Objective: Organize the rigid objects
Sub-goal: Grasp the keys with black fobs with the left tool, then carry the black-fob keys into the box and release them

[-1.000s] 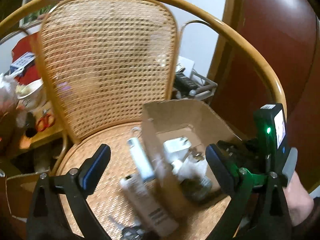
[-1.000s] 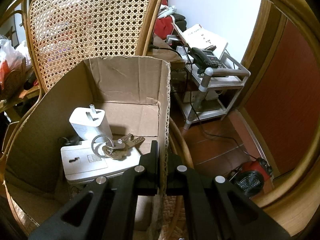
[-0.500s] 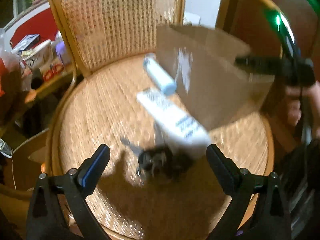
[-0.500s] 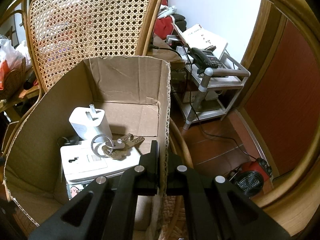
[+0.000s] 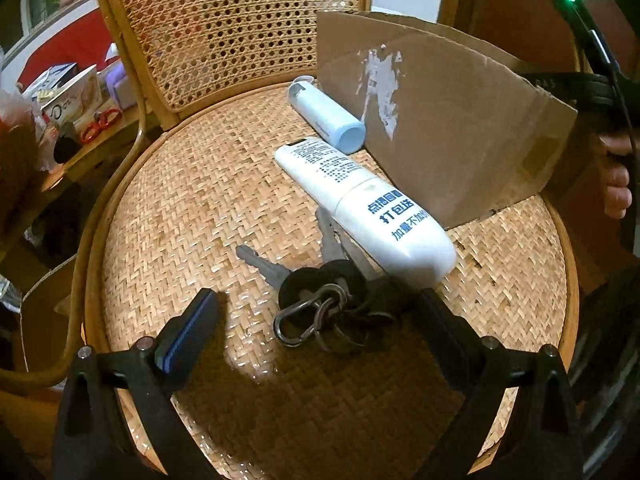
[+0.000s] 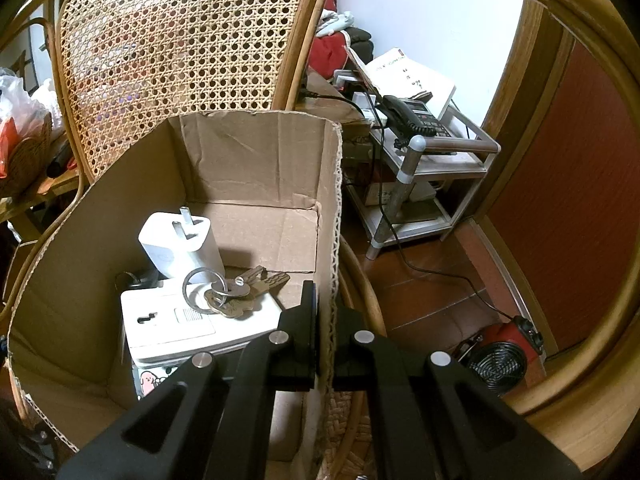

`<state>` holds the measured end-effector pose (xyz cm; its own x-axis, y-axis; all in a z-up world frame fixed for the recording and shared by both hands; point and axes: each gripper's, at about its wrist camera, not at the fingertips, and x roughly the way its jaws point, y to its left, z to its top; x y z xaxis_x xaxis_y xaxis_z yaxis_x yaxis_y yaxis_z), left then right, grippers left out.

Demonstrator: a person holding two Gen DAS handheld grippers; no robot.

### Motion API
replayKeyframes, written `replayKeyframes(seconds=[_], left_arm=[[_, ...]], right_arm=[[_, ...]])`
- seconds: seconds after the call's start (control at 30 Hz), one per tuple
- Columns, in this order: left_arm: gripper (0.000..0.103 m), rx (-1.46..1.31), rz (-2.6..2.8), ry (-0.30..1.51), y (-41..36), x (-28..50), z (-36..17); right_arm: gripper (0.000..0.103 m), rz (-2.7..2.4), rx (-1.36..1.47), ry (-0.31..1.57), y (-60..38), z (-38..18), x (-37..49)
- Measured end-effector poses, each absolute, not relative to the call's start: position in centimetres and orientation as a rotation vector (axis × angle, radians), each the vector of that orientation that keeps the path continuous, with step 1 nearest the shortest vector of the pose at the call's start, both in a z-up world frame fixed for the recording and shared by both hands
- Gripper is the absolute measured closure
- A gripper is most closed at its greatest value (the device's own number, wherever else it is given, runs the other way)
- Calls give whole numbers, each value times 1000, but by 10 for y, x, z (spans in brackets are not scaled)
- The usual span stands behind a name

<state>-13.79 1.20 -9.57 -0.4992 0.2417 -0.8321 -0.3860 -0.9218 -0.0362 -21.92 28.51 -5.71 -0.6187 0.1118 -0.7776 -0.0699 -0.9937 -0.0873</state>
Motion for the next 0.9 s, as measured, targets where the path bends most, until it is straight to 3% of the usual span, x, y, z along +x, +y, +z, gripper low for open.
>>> replayKeyframes(seconds=[0.1,0.13,0.17,0.27,0.33,0.9], left_arm=[[24,-1284,2386,232,12,-136,-94],[43,-1269,2362,235,14,-133,-92],[54,-1267,2355,247,17,-132,-91],[70,-1254,2345,237,19,-130,-87],[76,-1258,2345,212,17,-133,-83],[77,-1032,2477,110,13,-158,4]], right_arm=[[98,2738,-1320,-75,285,-57,-219],[98,2738,-1320,-76,285,-57,-219],[98,2738,-1321,-74,285,-57,-219],[98,2738,-1320,-74,285,-57,-219],[98,2738,-1320,-74,285,-57,-219],[98,2738,-1320,-74,285,-57,-219]])
